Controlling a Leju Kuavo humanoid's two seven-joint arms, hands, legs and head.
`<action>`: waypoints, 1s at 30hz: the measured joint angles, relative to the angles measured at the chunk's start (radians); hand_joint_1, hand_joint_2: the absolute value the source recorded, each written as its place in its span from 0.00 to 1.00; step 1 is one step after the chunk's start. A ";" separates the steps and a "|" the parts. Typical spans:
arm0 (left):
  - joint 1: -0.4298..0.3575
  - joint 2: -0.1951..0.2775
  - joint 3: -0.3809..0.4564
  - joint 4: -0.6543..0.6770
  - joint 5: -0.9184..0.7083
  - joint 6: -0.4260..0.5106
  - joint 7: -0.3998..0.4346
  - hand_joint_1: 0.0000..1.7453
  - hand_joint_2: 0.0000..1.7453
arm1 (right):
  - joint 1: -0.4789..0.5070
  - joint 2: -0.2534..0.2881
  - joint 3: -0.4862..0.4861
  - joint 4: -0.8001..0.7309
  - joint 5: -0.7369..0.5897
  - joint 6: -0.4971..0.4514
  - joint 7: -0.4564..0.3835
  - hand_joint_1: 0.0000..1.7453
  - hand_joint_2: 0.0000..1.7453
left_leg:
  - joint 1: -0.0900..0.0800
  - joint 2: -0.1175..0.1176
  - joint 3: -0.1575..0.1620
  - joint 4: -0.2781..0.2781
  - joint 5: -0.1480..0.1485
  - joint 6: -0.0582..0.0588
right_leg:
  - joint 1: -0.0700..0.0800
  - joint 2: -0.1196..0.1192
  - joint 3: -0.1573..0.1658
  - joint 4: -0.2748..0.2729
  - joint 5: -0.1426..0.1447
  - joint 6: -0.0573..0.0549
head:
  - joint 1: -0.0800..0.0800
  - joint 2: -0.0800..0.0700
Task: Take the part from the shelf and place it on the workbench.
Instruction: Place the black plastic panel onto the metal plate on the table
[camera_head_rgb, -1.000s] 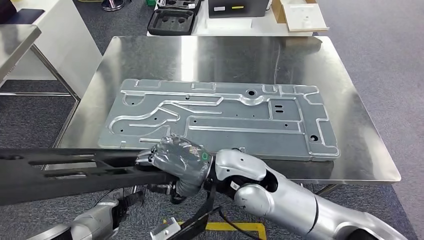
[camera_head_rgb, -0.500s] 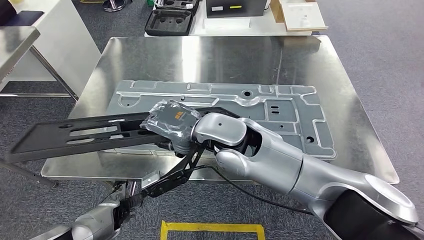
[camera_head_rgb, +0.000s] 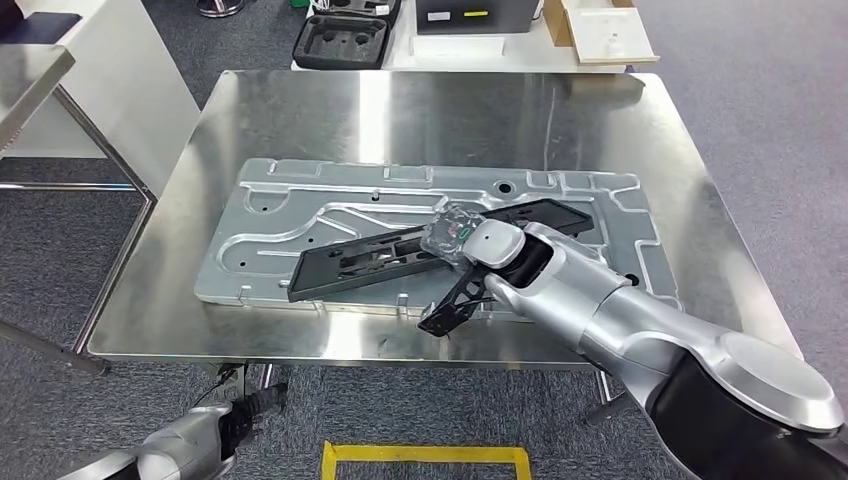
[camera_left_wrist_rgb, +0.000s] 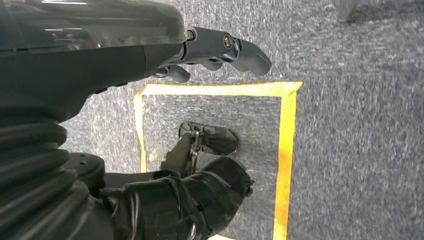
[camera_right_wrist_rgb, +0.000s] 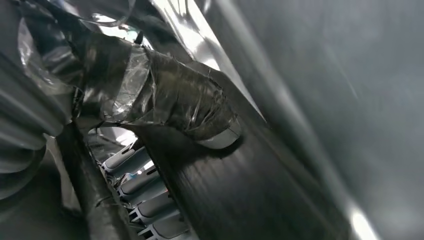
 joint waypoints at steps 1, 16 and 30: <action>-0.001 0.000 -0.001 0.000 0.001 0.003 -0.003 0.00 1.00 | 0.000 -0.009 0.003 0.016 0.002 0.000 0.004 0.50 0.50 | 0.001 0.001 0.004 -0.003 0.001 0.007 | 0.000 0.000 -0.009 0.022 -0.014 0.005 | 0.001 0.000; -0.001 -0.016 -0.008 0.000 -0.028 0.041 -0.004 0.00 0.00 | -0.004 -0.090 0.021 0.102 0.019 0.033 0.055 0.00 0.00 | -0.008 -0.001 0.009 0.002 -0.010 -0.002 | 0.010 -0.001 0.025 -0.029 0.017 -0.029 | -0.002 0.000; -0.004 -0.016 -0.020 0.000 -0.024 0.021 0.019 0.00 0.00 | 0.003 -0.092 0.010 0.119 -0.026 -0.098 0.091 0.00 0.00 | -0.001 0.000 0.020 -0.013 0.003 0.002 | -0.001 0.004 0.024 -0.028 0.017 0.004 | -0.010 0.000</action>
